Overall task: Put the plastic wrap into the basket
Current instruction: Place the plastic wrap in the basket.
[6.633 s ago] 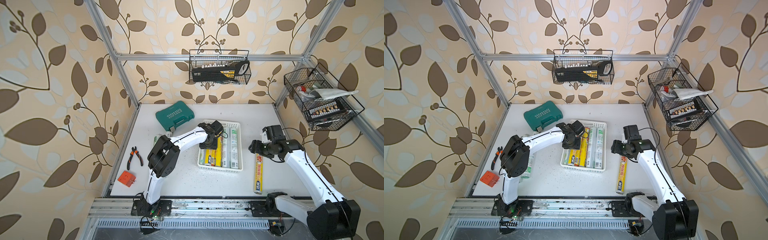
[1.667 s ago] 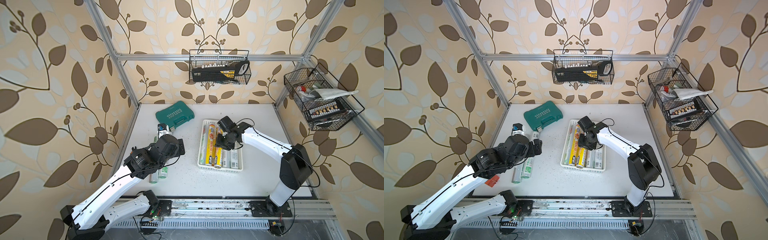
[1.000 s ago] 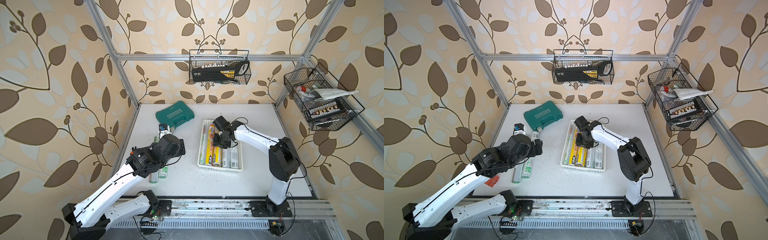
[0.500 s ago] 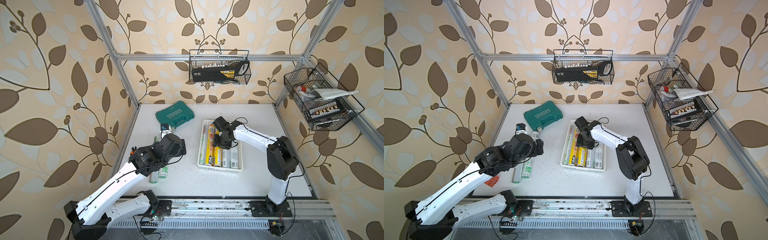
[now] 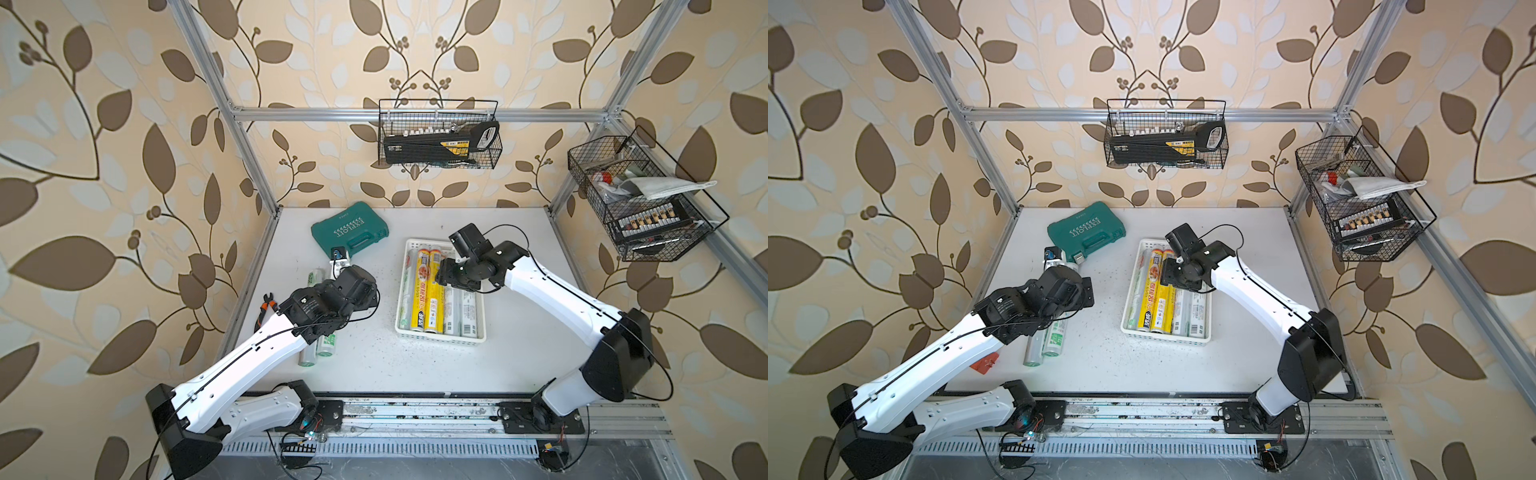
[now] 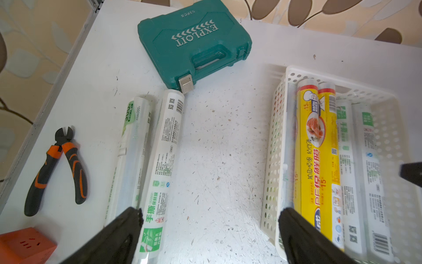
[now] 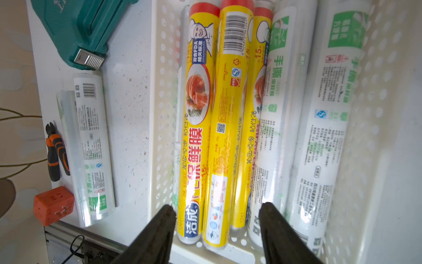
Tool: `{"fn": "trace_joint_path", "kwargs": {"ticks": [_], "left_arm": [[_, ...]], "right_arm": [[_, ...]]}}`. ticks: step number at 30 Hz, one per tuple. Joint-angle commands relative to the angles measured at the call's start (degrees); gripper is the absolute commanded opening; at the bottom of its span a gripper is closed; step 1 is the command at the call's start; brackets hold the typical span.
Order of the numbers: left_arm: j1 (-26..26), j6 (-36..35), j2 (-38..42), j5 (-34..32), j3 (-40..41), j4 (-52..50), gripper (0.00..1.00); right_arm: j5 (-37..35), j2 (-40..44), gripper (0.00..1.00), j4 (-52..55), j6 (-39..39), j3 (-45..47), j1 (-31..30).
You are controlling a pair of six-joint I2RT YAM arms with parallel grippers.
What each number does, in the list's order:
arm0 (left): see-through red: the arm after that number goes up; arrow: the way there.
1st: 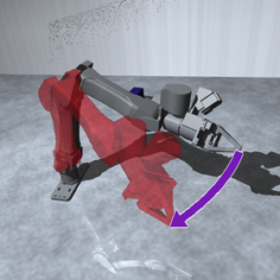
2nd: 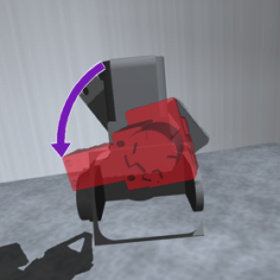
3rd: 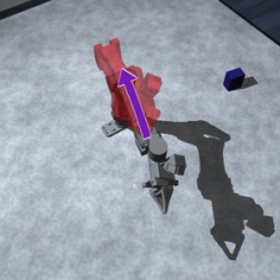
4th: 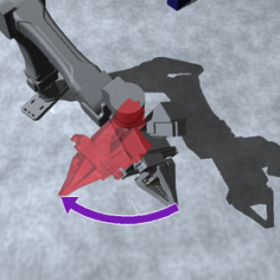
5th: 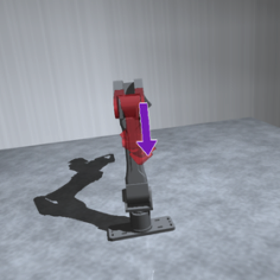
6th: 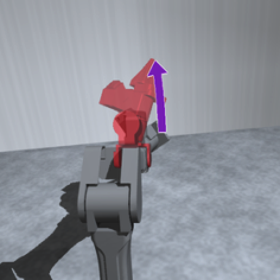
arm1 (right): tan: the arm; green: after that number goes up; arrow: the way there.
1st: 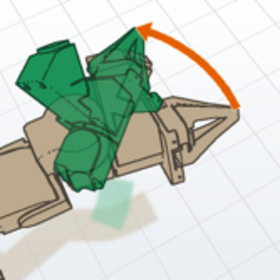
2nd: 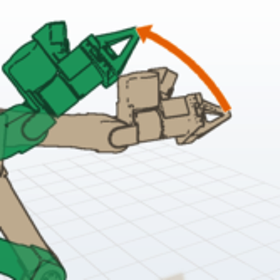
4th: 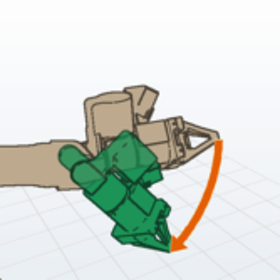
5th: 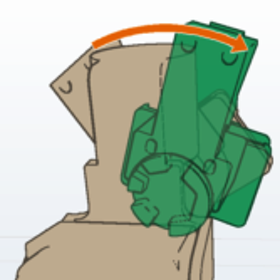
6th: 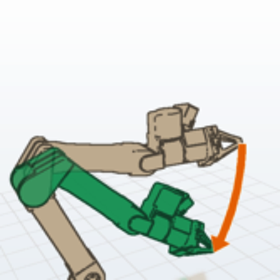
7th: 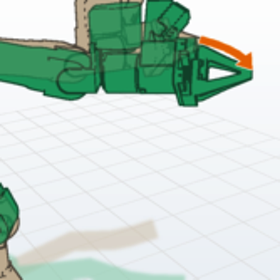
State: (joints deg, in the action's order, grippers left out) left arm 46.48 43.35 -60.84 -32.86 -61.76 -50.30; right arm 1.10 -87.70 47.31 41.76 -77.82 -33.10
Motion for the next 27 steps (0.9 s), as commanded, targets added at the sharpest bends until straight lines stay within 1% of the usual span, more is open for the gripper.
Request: {"fn": "trace_joint_path", "kwargs": {"ticks": [1,5,8,10,15,19,23,27], "left_arm": [[-3.5,0.8,-1.7,-0.2,1.8,2.8,0.99],[-9.0,2.0,-3.2,3.9,6.4,7.0,0.99],[-12.6,2.7,-4.8,5.2,8.9,8.7,0.99],[-14.7,2.9,-6.0,5.9,10.3,10.1,0.99],[-21.0,4.3,-8.4,10.6,15.0,14.9,0.99],[-23.9,4.4,-10.0,12.1,17.6,17.6,0.99],[-26.4,3.9,-12.0,15.0,19.2,20.4,0.99],[-27.4,3.6,-14.0,17.4,20.1,22.2,0.99]], "right_arm": [[-1.1,4.3,0.64,0.2,-3.0,3.4,0.2],[-1.5,9.6,0.67,0.3,-4.7,6.2,0.9],[-1.5,13.0,0.68,0.1,-6.0,8.2,1.6],[-1.5,14.8,0.69,-0.1,-6.7,9.5,2.5],[0.2,18.4,0.7,0.0,-8.4,12.1,5.3],[0.4,20.6,0.7,0.9,-9.7,13.5,6.5],[1.5,22.2,0.7,1.6,-10.6,14.4,7.8],[2.3,23.5,0.7,1.6,-10.7,15.1,8.6]]}}
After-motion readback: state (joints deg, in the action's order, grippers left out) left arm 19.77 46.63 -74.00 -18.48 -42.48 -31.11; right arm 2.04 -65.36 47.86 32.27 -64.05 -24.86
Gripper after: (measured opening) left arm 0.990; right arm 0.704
